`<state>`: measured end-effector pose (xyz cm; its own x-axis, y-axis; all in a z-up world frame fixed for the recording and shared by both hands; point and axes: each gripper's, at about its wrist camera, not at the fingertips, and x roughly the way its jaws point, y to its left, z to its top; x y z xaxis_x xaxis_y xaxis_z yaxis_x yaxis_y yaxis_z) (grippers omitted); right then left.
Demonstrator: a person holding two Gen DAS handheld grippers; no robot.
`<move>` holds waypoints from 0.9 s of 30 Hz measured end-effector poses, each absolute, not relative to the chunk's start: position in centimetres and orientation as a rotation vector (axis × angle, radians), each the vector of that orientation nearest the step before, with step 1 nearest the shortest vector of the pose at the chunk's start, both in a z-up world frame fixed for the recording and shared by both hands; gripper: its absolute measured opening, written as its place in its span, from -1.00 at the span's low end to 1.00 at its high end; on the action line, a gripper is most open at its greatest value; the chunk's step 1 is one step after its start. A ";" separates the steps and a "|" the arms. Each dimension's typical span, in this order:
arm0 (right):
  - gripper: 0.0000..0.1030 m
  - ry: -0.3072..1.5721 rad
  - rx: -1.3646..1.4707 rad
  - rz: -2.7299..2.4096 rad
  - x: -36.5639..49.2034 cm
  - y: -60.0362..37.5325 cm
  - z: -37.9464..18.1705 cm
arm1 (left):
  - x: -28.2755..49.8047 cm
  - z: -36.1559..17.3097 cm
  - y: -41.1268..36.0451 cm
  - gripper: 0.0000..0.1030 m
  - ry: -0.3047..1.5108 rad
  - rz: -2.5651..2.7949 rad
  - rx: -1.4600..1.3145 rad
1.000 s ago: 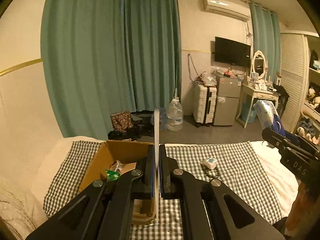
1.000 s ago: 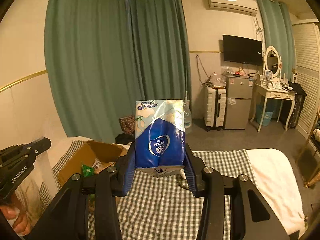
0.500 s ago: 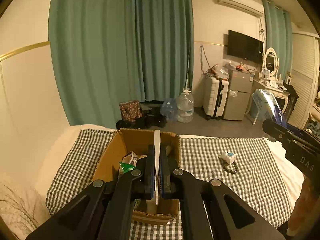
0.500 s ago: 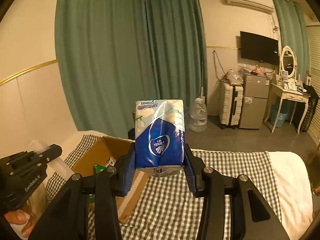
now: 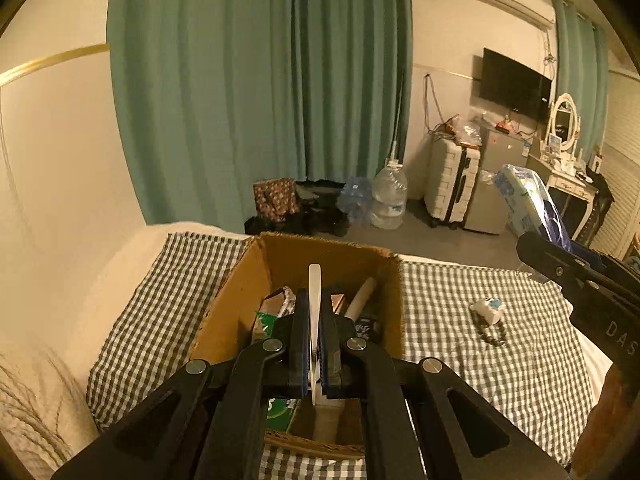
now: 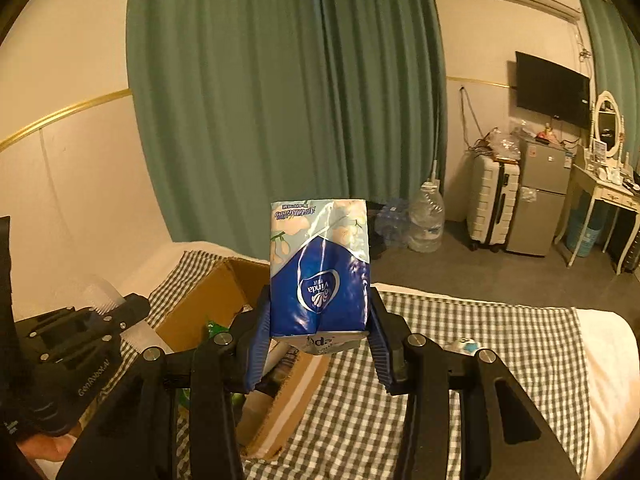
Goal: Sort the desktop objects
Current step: 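Lower the tissue pack and ruler into the box and open both tools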
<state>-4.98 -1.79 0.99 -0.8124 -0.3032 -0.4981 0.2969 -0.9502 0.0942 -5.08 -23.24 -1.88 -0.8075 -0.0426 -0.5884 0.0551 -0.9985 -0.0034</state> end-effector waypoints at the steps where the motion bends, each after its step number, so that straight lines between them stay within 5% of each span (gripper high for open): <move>1: -0.17 -0.016 0.757 -2.718 -5.3 -2.1 0.7 | -5.5 -2.4 -23.6 -0.94 0.039 -2.929 0.969; 27: -0.16 0.086 0.990 -2.501 -13.6 -11.1 -10.0 | -14.0 -12.7 -28.7 -0.94 0.105 -2.757 1.258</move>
<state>-13.57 -11.10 -9.98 -0.6430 -0.3827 -0.6634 0.4273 -0.8981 0.1039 -13.99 -28.68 -12.69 -0.6507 -0.0709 -0.7560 0.1281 -0.9916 -0.0173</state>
